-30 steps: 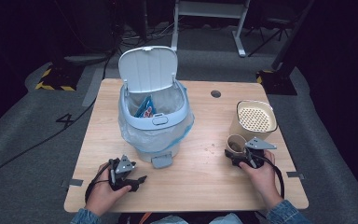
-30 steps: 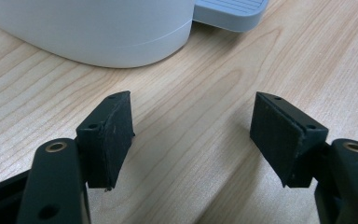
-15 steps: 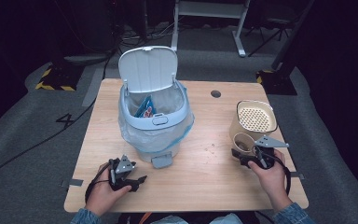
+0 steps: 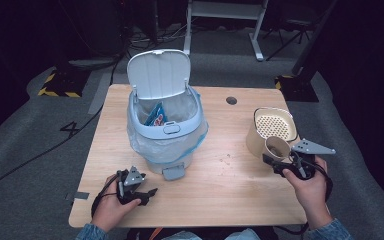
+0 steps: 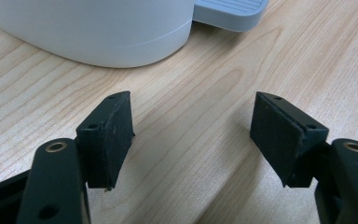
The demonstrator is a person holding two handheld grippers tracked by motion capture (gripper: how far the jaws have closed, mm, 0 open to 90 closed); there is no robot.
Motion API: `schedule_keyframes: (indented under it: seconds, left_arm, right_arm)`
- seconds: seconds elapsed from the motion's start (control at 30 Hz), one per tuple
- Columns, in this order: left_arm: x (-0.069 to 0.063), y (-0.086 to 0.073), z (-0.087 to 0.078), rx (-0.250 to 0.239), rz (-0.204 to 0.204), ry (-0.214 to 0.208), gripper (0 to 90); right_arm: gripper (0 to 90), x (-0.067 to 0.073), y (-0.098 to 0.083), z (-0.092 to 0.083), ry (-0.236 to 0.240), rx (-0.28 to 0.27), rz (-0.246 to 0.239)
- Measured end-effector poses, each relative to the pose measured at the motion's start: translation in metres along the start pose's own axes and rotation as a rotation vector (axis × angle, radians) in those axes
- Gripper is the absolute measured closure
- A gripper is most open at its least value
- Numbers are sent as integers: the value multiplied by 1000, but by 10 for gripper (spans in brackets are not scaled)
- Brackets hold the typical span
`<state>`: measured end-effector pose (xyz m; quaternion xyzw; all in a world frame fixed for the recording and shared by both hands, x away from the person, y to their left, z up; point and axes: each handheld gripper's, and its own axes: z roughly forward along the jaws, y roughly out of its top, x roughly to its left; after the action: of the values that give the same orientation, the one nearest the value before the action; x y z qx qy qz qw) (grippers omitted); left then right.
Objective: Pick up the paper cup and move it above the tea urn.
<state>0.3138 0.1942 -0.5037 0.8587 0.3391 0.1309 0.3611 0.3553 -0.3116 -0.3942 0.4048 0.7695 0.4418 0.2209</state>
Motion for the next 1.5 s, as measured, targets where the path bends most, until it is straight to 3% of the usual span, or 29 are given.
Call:
schedule_keyframes:
  seconds: [0.4, 0.77, 0.9, 1.13, 1.23, 1.5]
  left_arm:
    - [0, 0, 0, 0, -2, 1, 303]
    - [0, 0, 0, 0, -3, 1, 302]
    - [1, 1, 1, -1, -6, 2, 300]
    - [1, 2, 1, 2, -6, 4, 298]
    - [1, 2, 1, 2, -6, 4, 298]
    - [1, 2, 1, 2, -6, 4, 298]
  right_arm:
    - [345, -12, 27, -20, -60, -18, -15]
    - [346, -46, 47, -31, -161, -30, 28]
    - [346, -63, 53, -32, -207, -32, 37]
    - [344, -78, 59, -31, -266, -36, 25]
    - [344, -85, 60, -28, -300, -41, 48]
    - [344, -93, 62, -23, -355, -37, 81]
